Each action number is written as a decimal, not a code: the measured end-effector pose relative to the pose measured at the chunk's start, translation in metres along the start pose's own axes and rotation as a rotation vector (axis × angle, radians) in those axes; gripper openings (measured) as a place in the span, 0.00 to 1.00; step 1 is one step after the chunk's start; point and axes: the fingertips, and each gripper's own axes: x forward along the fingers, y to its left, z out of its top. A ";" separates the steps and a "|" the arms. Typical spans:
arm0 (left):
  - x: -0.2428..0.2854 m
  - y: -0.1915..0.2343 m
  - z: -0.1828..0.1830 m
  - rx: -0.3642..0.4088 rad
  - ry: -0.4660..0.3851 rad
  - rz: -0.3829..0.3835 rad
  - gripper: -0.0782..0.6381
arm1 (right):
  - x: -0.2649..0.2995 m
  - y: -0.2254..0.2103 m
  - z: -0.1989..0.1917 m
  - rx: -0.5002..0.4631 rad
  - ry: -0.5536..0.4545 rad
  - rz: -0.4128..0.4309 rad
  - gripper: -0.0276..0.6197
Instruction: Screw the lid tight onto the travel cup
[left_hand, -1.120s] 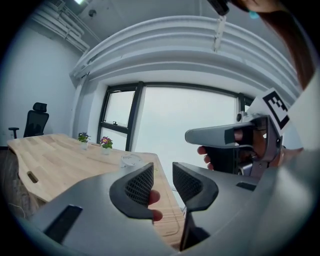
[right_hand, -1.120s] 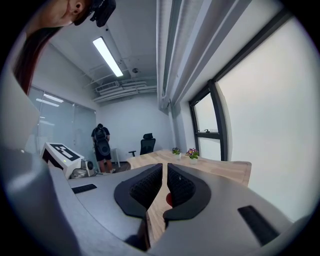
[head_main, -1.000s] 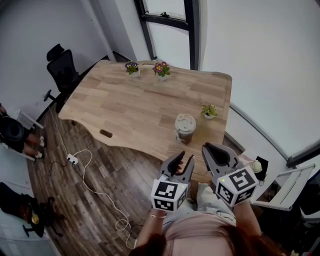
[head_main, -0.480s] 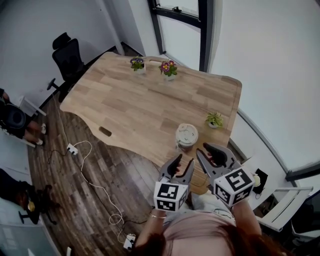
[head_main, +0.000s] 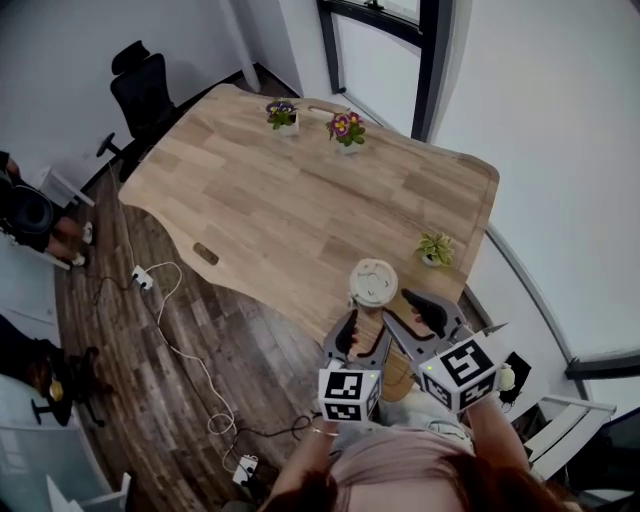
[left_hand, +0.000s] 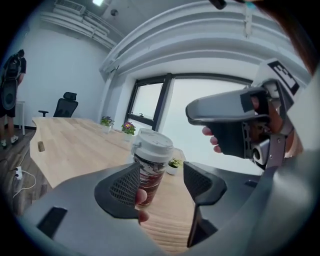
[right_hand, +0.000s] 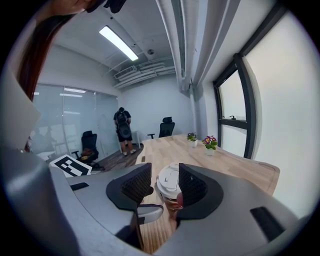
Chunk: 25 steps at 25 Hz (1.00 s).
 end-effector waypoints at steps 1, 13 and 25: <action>0.003 0.003 -0.003 -0.001 -0.005 0.017 0.46 | 0.003 -0.001 -0.002 -0.009 0.002 0.013 0.27; 0.034 0.010 -0.035 -0.003 0.011 0.111 0.51 | 0.037 -0.015 -0.030 -0.102 0.060 0.091 0.47; 0.065 0.028 -0.041 0.190 0.051 0.066 0.57 | 0.064 -0.017 -0.045 -0.153 0.099 0.271 0.61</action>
